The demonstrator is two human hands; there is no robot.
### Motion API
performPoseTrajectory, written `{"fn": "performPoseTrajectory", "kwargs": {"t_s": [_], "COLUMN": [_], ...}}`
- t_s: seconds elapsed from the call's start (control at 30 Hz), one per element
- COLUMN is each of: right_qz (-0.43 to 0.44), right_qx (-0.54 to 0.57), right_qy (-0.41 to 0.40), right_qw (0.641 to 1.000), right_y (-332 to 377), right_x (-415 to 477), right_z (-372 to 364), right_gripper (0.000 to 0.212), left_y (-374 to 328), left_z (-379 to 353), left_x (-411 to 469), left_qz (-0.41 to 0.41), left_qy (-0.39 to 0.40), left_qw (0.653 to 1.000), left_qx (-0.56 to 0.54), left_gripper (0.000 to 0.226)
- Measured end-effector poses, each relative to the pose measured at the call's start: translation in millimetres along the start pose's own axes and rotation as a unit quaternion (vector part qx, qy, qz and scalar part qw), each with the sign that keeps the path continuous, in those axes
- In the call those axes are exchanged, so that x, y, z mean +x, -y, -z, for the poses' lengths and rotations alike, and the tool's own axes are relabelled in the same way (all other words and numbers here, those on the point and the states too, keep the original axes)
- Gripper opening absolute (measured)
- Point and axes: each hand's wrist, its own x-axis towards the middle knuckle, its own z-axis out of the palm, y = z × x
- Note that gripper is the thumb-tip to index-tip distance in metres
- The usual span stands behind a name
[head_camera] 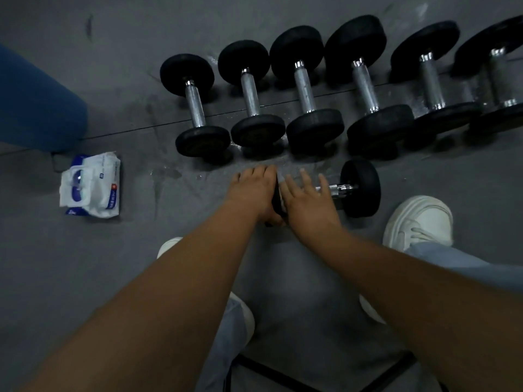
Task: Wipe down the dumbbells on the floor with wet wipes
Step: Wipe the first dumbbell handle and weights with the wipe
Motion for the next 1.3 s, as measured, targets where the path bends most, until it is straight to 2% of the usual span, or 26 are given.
{"fn": "performPoseTrajectory", "kwargs": {"t_s": [0.07, 0.13, 0.27, 0.37, 0.43, 0.47, 0.5, 0.53, 0.57, 0.6, 0.63, 0.67, 0.7, 0.73, 0.77, 0.87, 0.97, 1.03, 1.07, 1.1, 1.17, 1.2, 1.23, 1.27, 1.3], "right_qz": [-0.015, -0.015, 0.013, 0.06, 0.04, 0.005, -0.048, -0.114, -0.194, -0.281, -0.36, -0.404, -0.427, -0.435, -0.437, -0.415, -0.43, -0.429, -0.419, -0.394, -0.305, -0.254, -0.209, -0.169, -0.138], "right_qx": [0.0, 0.008, -0.015, -0.012, 0.045, 0.116, 0.223, 0.36, 0.506, 0.63, 0.711, 0.765, 0.802, 0.825, 0.835, 0.841, 0.853, 0.844, 0.83, 0.81, 0.71, 0.62, 0.522, 0.432, 0.368], "right_qy": [0.013, -0.01, -0.018, 0.003, -0.058, -0.099, -0.096, -0.053, 0.007, 0.055, 0.071, 0.075, 0.075, 0.08, 0.082, 0.093, 0.079, 0.07, 0.057, 0.033, -0.051, -0.091, -0.106, -0.094, -0.068], "right_qw": [1.0, 1.0, 1.0, 0.998, 0.996, 0.988, 0.969, 0.924, 0.84, 0.722, 0.6, 0.496, 0.411, 0.352, 0.324, 0.333, 0.284, 0.315, 0.364, 0.433, 0.632, 0.737, 0.82, 0.881, 0.917], "right_y": [4.9, 6.4, -4.3, -11.5, -15.3, -13.5, -6.3, 5.0, 16.4, 25.7, 30.8, 31.5, 32.4, 34.5, 38.2, 47.8, 46.6, 48.0, 48.8, 47.7, 36.7, 26.1, 16.0, 10.1, 7.6], "right_x": [2.5, -12.3, 0.6, 30.1, 19.7, 4.7, -12.5, -27.2, -35.1, -33.2, -23.4, -10.0, 2.2, 8.5, 8.9, 0.1, 7.8, 5.0, -1.1, -8.6, -16.7, -13.2, -5.7, 2.1, 7.5], "right_z": [4.6, -0.5, 8.0, 24.7, 26.9, 22.9, 13.8, 4.5, -3.6, -8.0, -9.8, -12.6, -10.3, -7.4, -5.2, -4.9, 3.7, 11.5, 13.8, 14.4, 6.3, 4.7, 6.7, 9.2, 11.0], "right_gripper": [0.068, 0.065, 0.06, 0.035, 0.017, 0.009, 0.009, 0.018, 0.025, 0.026, 0.025, 0.025, 0.025, 0.025, 0.023, 0.017, 0.02, 0.022, 0.022, 0.021, 0.018, 0.016, 0.015, 0.024, 0.032], "left_y": [0.4, 0.7, 0.6, 0.9, 2.2, 2.7, 3.1, 3.2, 3.1, 2.8, 2.4, 2.0, 1.8, 1.8, 1.9, 2.4, 0.4, -0.1, 0.3, 0.8, 0.4, 0.1, 0.1, 0.4, 0.9], "left_z": [0.1, 0.9, 1.0, -1.1, -1.9, -0.9, 0.1, 0.9, 0.5, -0.7, -3.2, -5.5, -7.5, -8.3, -8.1, -3.3, -5.1, -7.8, -8.2, -8.6, -9.3, -10.1, -11.3, -12.1, -12.5], "left_x": [-1.8, -2.2, 1.3, 1.1, 1.4, 1.8, 2.3, 2.8, 2.6, 1.9, 0.7, -0.6, -1.7, -2.0, -1.4, 2.0, 0.5, -1.3, -1.6, -1.4, -1.5, -1.9, -2.1, -2.1, -2.0], "left_qz": [0.0, -0.005, -0.004, -0.001, -0.002, -0.003, -0.003, -0.004, -0.005, -0.005, -0.005, -0.003, -0.002, -0.001, -0.002, -0.002, 0.003, 0.003, 0.004, 0.004, 0.003, 0.004, 0.005, 0.007, 0.008], "left_qy": [0.006, 0.007, 0.007, 0.005, 0.004, 0.002, -0.001, -0.004, -0.005, -0.005, -0.007, -0.009, -0.011, -0.013, -0.013, -0.013, -0.008, -0.017, -0.022, -0.023, -0.022, -0.019, -0.017, -0.016, -0.018], "left_qw": [1.0, 1.0, 1.0, 1.0, 1.0, 1.0, 1.0, 1.0, 1.0, 1.0, 1.0, 1.0, 1.0, 1.0, 1.0, 1.0, 1.0, 0.999, 0.999, 0.999, 0.999, 0.999, 0.999, 0.999, 0.999], "left_qx": [0.0, 0.001, 0.004, 0.001, -0.006, -0.007, -0.006, -0.003, -0.002, -0.003, -0.006, -0.009, -0.013, -0.014, -0.015, -0.015, -0.021, -0.028, -0.029, -0.029, -0.03, -0.033, -0.037, -0.041, -0.043], "left_gripper": [0.117, 0.12, 0.115, 0.116, 0.12, 0.121, 0.122, 0.122, 0.123, 0.124, 0.125, 0.125, 0.125, 0.125, 0.123, 0.12, 0.12, 0.118, 0.117, 0.118, 0.12, 0.12, 0.121, 0.121, 0.121]}}
